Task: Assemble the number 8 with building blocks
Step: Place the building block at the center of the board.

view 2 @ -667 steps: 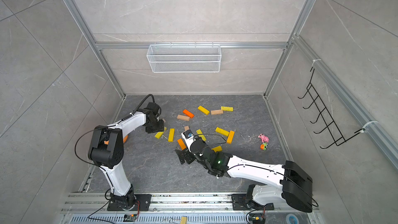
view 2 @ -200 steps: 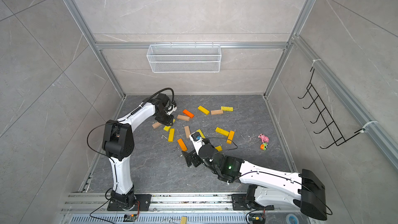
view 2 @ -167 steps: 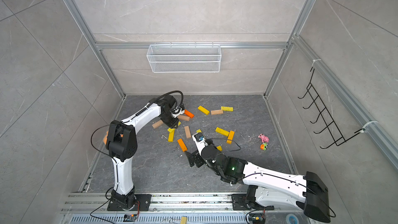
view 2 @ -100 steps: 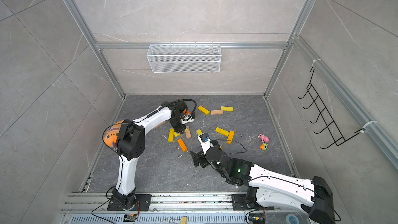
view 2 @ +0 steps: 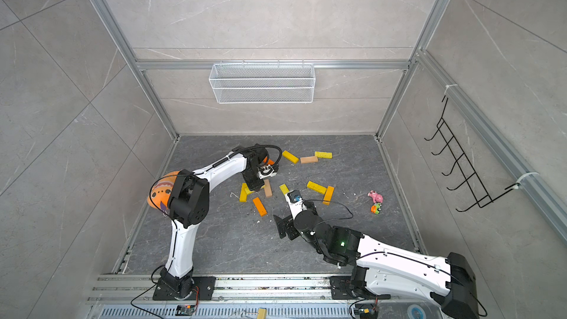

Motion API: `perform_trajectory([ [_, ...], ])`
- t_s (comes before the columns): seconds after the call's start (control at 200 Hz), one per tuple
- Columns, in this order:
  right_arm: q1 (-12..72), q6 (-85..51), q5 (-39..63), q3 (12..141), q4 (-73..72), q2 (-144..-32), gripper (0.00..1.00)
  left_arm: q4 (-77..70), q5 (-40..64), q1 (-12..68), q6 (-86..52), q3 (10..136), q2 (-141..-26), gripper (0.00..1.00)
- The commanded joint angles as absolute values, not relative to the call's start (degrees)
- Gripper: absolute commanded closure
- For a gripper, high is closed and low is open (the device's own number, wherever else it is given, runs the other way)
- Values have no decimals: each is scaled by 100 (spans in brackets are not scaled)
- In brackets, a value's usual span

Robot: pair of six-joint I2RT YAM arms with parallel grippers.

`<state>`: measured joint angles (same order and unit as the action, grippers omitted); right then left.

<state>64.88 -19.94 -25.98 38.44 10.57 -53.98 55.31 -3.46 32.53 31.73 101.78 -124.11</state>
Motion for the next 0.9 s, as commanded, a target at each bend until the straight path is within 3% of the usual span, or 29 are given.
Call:
perform_trajectory([
  [0.0,6508,-2084,-2688,3806,1135,-5388,1,5723,-480,3250,3251,10219,-12397,79],
  [0.894,6513,-2151,-2804,3637,1178,-5230,1,6271,-684,3374,3207,11022,-13062,80],
])
